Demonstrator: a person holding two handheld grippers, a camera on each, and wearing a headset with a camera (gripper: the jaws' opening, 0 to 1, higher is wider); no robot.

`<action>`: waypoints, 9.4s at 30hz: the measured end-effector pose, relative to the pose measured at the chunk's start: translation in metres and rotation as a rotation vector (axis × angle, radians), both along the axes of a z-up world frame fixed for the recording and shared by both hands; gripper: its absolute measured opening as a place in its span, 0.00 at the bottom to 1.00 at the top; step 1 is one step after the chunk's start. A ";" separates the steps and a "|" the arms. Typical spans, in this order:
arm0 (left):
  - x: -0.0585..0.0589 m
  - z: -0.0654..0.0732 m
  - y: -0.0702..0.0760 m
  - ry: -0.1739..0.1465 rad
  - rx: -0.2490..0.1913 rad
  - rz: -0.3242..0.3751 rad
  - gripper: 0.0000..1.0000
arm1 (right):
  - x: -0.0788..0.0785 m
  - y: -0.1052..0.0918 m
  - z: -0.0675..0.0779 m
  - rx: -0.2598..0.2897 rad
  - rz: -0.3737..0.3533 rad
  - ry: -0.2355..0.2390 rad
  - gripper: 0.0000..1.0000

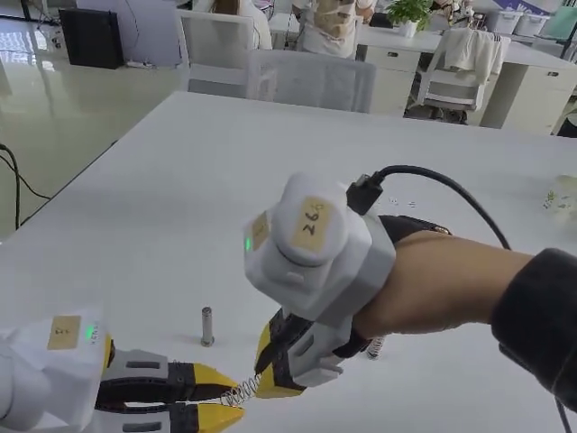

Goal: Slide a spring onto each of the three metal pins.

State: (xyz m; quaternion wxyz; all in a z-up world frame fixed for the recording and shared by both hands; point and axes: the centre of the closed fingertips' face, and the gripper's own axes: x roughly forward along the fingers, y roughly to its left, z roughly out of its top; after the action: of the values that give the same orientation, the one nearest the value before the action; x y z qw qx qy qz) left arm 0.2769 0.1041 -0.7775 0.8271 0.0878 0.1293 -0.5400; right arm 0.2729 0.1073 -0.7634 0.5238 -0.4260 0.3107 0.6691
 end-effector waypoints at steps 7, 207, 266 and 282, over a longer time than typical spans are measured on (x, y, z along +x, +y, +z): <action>0.000 0.001 -0.002 0.003 -0.009 -0.004 0.02 | -0.002 0.009 0.009 0.034 0.018 -0.025 0.00; 0.024 -0.017 0.050 0.092 -0.085 0.268 0.51 | 0.127 -0.031 -0.075 -0.021 -0.308 -0.022 0.08; 0.022 -0.013 0.056 0.080 -0.081 0.284 0.50 | 0.088 0.026 -0.055 0.058 -0.197 -0.023 0.27; 0.021 -0.016 0.063 0.081 -0.075 0.299 0.50 | 0.062 0.057 -0.072 0.049 -0.145 0.009 0.20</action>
State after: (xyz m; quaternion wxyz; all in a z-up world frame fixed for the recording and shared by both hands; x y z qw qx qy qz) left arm 0.2980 0.1670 -0.7933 0.8951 0.0146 0.1539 -0.4182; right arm 0.3353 0.1639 -0.8356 0.5798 -0.3863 0.3265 0.6388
